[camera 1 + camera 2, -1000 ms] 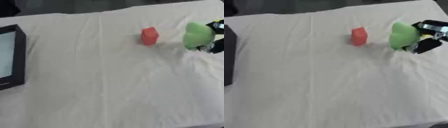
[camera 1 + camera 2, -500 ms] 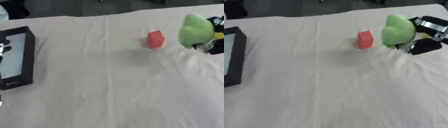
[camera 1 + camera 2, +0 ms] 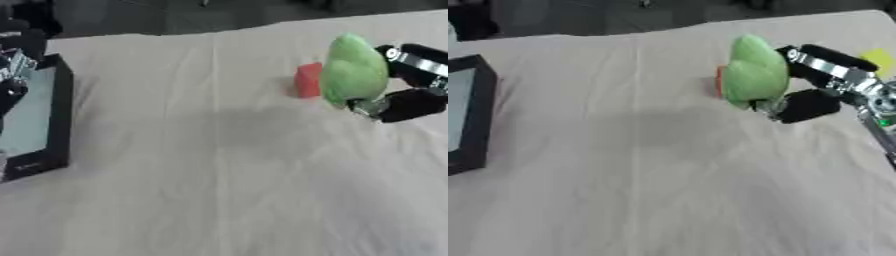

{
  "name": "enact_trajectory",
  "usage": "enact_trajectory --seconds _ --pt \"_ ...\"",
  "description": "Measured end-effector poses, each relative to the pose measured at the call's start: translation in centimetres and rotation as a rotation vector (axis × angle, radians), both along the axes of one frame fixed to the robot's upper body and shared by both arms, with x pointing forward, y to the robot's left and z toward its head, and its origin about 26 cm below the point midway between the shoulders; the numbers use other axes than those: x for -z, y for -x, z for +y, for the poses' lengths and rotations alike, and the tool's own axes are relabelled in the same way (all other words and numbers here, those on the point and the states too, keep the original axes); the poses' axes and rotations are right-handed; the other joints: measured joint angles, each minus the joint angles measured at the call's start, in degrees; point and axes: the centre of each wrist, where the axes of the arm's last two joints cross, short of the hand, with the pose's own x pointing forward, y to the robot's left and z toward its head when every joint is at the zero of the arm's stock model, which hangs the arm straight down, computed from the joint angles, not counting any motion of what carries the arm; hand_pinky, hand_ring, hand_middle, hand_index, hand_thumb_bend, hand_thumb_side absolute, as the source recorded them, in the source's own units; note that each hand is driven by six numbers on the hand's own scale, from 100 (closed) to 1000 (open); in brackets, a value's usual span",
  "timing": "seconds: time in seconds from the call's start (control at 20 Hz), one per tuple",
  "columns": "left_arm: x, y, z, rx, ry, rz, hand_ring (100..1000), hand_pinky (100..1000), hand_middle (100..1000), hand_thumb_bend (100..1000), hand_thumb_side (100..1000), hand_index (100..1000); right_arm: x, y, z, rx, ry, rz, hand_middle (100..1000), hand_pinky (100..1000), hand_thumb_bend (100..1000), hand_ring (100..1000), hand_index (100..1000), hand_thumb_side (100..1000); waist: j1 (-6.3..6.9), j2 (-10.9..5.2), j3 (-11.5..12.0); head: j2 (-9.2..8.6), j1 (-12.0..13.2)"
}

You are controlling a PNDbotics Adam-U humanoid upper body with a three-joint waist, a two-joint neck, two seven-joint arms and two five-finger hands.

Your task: Pick up the objects with one hand, pass them to the other hand, and then place them into the box on the other side of the table.

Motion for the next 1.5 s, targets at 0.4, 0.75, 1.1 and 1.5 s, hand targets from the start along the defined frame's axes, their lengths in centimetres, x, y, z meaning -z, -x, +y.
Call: enact_trajectory --seconds 0.4,0.75,1.1,1.5 --pt "-4.3 0.9 -3.6 0.106 -0.239 -0.048 696 742 681 568 480 813 2.1 0.2 4.4 -0.072 -0.067 -0.003 627 783 100 784 708 232 0.25 -1.18 0.09 1.44 -0.12" --pt "-5.9 1.3 -6.0 0.211 -0.398 -0.010 694 743 671 555 486 806 3.6 0.3 7.6 -0.162 -0.096 0.028 628 784 100 784 708 232 0.55 -1.87 0.20 1.93 -0.50" --pt "-6.8 1.8 -9.0 0.292 -0.591 0.039 704 748 685 540 503 808 4.8 0.3 10.1 -0.235 -0.080 0.013 628 784 100 784 706 214 0.87 -2.13 0.67 1.98 -0.53" --pt "-7.5 2.2 -12.2 0.365 -0.717 0.054 721 756 700 535 511 813 6.8 -0.5 11.9 -0.227 -0.061 0.030 612 764 100 769 692 178 1.24 -2.64 1.84 2.99 -0.49"
